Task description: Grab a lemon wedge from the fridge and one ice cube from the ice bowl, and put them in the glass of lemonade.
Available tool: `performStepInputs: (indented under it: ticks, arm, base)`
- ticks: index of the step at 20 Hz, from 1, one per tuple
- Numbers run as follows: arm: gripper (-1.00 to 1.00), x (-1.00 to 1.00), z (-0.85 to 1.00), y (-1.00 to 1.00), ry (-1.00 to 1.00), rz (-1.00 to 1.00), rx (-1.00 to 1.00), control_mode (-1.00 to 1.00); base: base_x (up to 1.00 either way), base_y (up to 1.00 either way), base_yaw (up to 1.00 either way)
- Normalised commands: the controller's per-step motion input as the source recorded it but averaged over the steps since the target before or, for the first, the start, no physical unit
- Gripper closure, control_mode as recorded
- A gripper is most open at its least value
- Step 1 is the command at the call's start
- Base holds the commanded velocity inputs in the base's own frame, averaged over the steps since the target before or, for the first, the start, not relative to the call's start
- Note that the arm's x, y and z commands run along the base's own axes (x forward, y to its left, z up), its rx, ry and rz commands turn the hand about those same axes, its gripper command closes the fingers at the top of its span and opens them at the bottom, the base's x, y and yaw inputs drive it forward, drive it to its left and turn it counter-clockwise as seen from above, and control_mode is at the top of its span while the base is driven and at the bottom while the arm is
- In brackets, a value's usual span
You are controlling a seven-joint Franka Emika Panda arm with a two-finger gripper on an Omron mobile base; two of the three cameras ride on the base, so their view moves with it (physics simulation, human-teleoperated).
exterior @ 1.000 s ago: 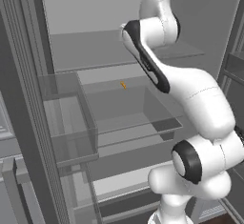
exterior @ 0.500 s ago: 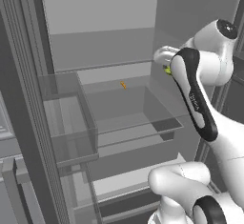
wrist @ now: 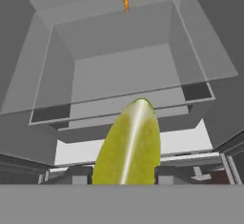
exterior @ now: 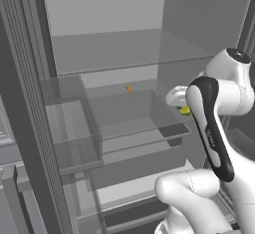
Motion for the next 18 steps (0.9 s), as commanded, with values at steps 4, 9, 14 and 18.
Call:
performStepInputs:
  ticks: [4, 9, 14, 18]
  arm:
    - [1.00, -0.25, -0.50, 0.05, 0.29, 0.01, -0.01, -1.00]
    - [1.00, -0.08, -0.11, 0.00, 0.08, 0.01, 0.00, -1.00]
    - [1.00, -0.05, -0.02, 0.00, 0.00, 0.00, 0.00, 1.00]
    - [1.00, 0.00, 0.00, 0.00, 0.00, 0.00, 0.00, 1.00]
  base:
    - [0.00, 0.00, 0.00]
    - [0.00, 0.00, 0.00]
    - [-0.51, 0.00, 0.00]
    - [-1.00, 0.00, 0.00]
